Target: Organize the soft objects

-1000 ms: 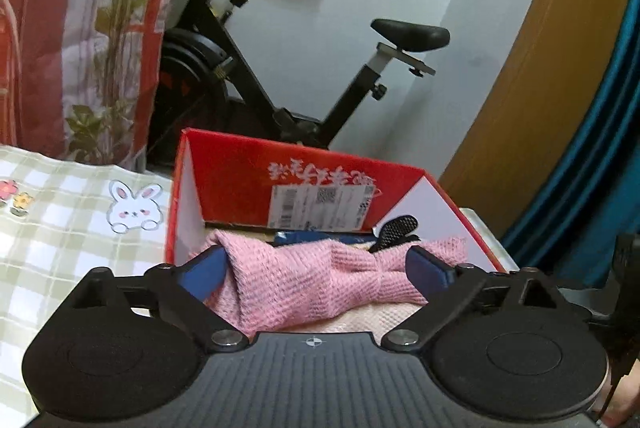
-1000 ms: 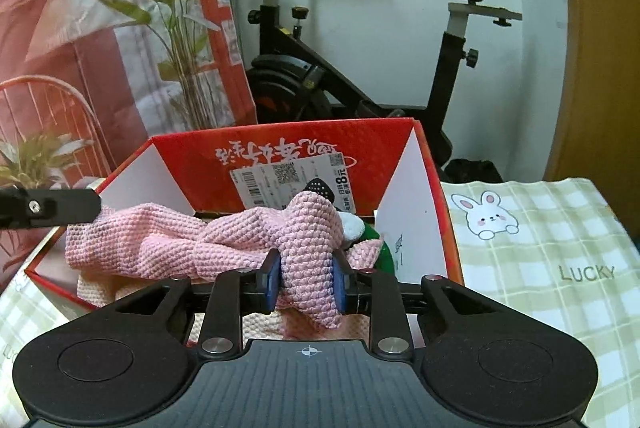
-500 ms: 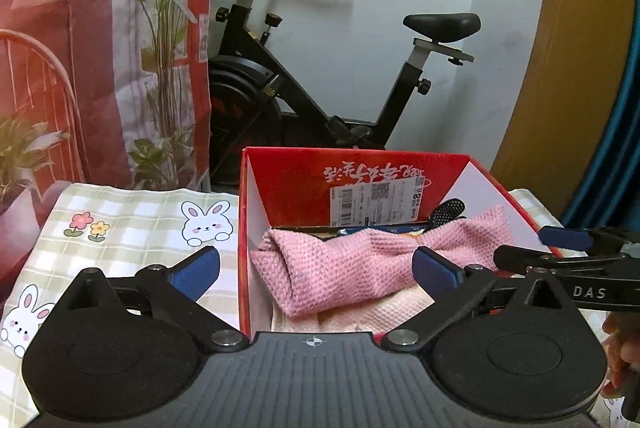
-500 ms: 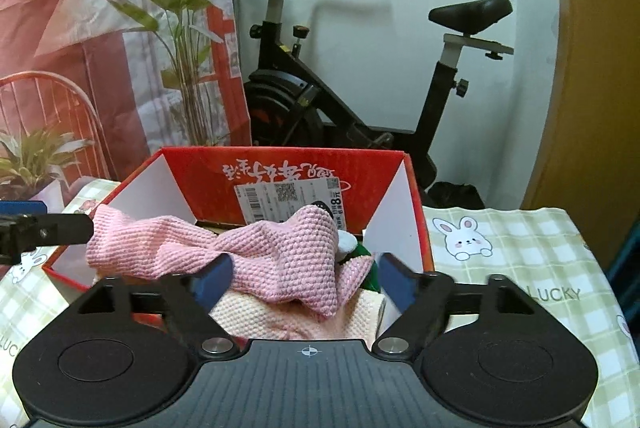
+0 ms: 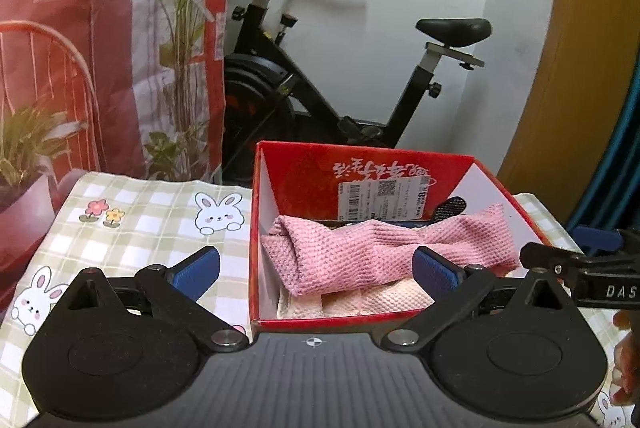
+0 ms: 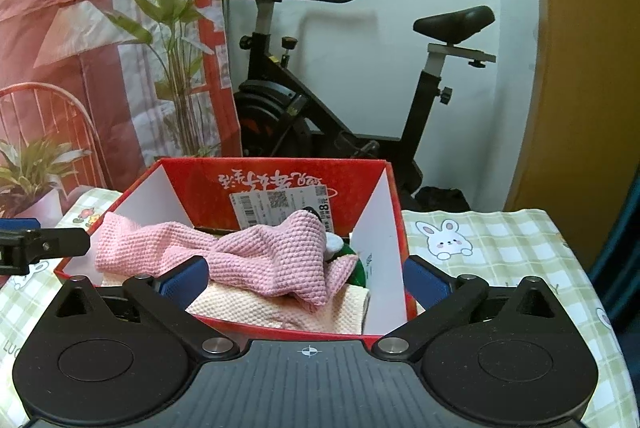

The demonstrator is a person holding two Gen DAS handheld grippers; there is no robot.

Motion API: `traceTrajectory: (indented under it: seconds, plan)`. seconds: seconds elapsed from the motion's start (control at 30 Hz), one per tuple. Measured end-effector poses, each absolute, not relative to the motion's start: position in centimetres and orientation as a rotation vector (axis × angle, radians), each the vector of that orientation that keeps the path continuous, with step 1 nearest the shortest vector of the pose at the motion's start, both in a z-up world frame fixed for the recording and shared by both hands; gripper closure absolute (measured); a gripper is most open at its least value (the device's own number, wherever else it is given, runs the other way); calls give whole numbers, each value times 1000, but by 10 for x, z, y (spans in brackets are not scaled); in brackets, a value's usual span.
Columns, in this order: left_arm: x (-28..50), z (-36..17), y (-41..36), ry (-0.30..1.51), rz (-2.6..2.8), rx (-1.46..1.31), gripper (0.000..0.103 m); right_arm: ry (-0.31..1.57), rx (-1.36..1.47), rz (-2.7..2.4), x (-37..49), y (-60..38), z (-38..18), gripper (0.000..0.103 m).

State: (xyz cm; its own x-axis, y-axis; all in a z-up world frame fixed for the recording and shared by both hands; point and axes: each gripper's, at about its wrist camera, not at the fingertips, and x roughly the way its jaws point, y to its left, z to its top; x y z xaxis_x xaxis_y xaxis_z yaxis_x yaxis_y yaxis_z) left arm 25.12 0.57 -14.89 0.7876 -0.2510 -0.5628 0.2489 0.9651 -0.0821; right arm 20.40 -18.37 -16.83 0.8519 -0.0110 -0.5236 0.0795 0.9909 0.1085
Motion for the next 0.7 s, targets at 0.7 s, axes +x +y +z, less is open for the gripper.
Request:
traceTrajectory:
  seconds: [0.7]
  plan:
    - [154, -54, 1, 442, -250, 63, 0, 365, 124, -78, 113, -182, -74, 0]
